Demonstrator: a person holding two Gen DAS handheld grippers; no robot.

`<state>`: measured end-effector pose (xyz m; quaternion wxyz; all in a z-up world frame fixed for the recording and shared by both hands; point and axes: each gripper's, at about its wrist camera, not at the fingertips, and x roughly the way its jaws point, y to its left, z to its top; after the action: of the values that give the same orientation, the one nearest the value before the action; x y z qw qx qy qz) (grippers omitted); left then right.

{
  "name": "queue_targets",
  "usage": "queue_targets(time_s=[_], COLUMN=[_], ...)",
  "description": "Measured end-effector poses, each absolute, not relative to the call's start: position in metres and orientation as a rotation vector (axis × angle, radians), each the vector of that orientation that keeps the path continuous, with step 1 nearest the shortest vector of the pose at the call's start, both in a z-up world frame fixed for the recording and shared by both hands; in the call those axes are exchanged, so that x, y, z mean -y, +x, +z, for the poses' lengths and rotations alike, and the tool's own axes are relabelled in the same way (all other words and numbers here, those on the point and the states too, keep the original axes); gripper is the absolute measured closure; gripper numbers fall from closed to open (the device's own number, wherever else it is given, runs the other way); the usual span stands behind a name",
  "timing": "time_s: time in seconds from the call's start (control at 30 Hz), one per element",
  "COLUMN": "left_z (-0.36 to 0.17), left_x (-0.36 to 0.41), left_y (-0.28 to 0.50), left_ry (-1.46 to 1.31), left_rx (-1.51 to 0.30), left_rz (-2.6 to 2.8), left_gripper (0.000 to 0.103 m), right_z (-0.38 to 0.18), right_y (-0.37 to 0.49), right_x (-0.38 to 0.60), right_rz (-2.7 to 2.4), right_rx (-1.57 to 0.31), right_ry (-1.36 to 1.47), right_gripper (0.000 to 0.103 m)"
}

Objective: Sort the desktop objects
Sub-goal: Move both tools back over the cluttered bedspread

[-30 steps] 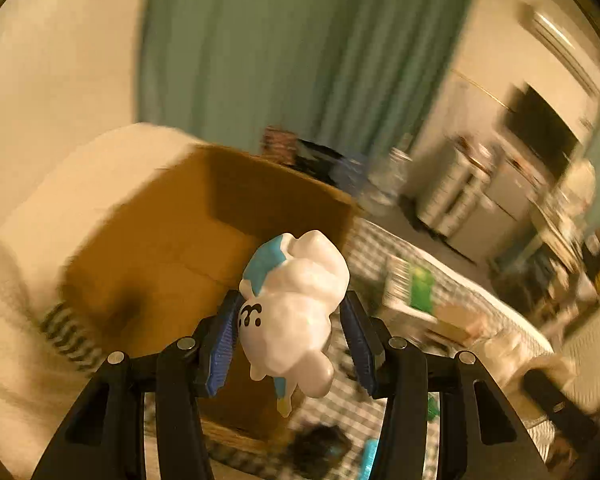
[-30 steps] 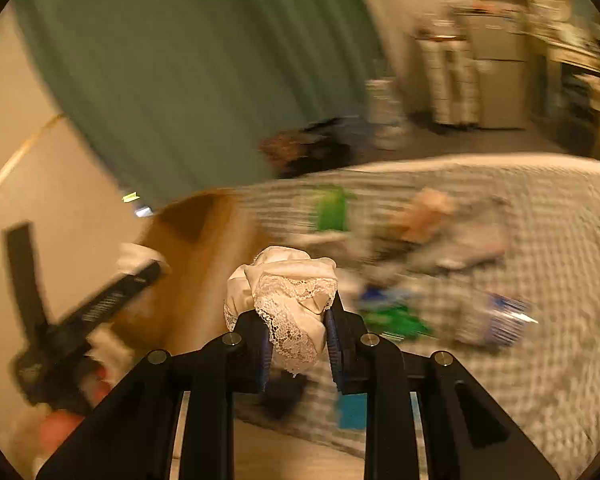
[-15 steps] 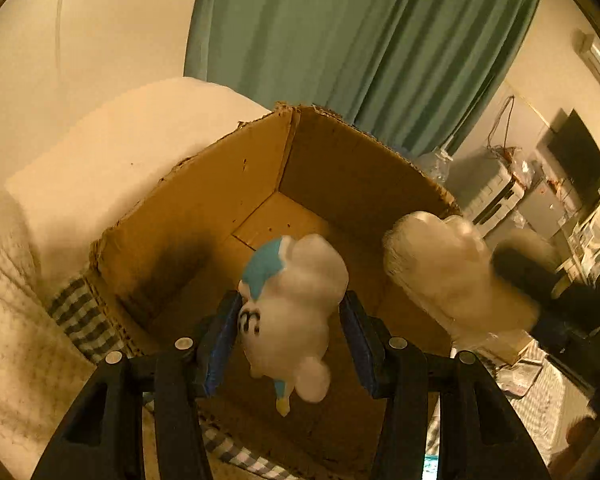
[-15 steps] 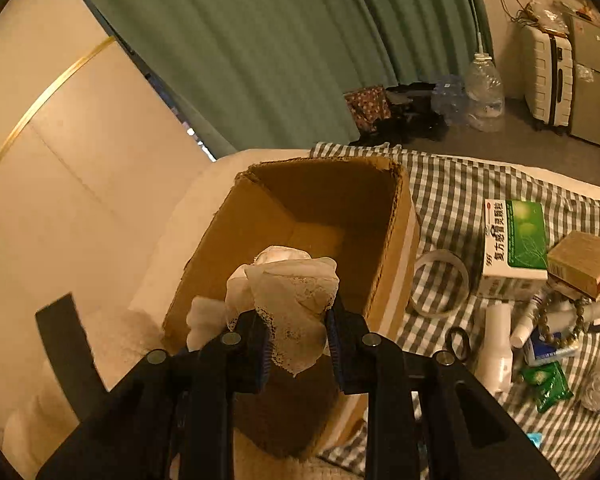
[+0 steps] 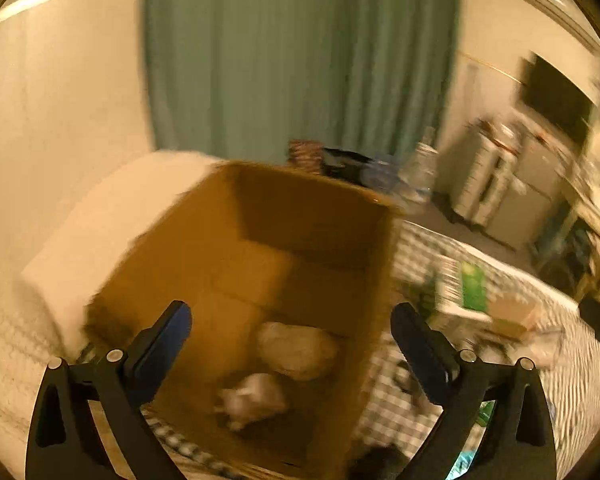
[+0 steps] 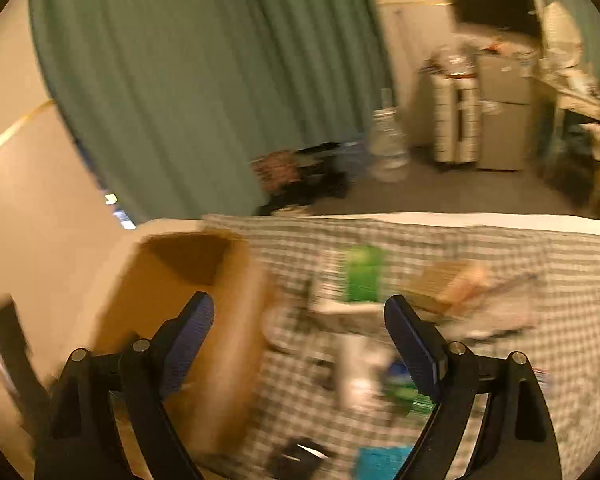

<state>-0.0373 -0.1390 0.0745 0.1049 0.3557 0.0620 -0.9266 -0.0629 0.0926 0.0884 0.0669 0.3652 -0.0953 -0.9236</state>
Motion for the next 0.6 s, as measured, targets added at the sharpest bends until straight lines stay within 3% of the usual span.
queue_targets(time_s=[0.17,0.3,0.43,0.5,0.6], left_z=[0.066,0.023,-0.012,-0.026,-0.04], left_x=[0.047,-0.004,-0.032,-0.034,-0.022], left_y=[-0.028,-0.026,-0.029,-0.034,-0.043], left_ry=[1.119,1.273,1.354,1.426,1.493], left_rx=[-0.073,0.015,0.14,0.118,-0.059], left_rz=[-2.946,-2.974,-2.901,-2.849,-2.815], left_gripper=[0.0,0.0,0.0,0.0,0.0], right_z=[0.06,0.018,-0.02,-0.037,-0.051], right_y=[-0.036,-0.027,-0.028,-0.032,-0.041], right_x=[-0.169,-0.215,-0.239,-0.253,-0.257], right_rz=[-2.936,-2.929,-2.91,-2.875,-2.866], right_rx=[0.359,0.608,0.656,0.704,0.687], right_ry=[1.228,1.352,1.52,1.568,1.578], right_gripper=[0.015,0.011,0.007,0.007,0.007])
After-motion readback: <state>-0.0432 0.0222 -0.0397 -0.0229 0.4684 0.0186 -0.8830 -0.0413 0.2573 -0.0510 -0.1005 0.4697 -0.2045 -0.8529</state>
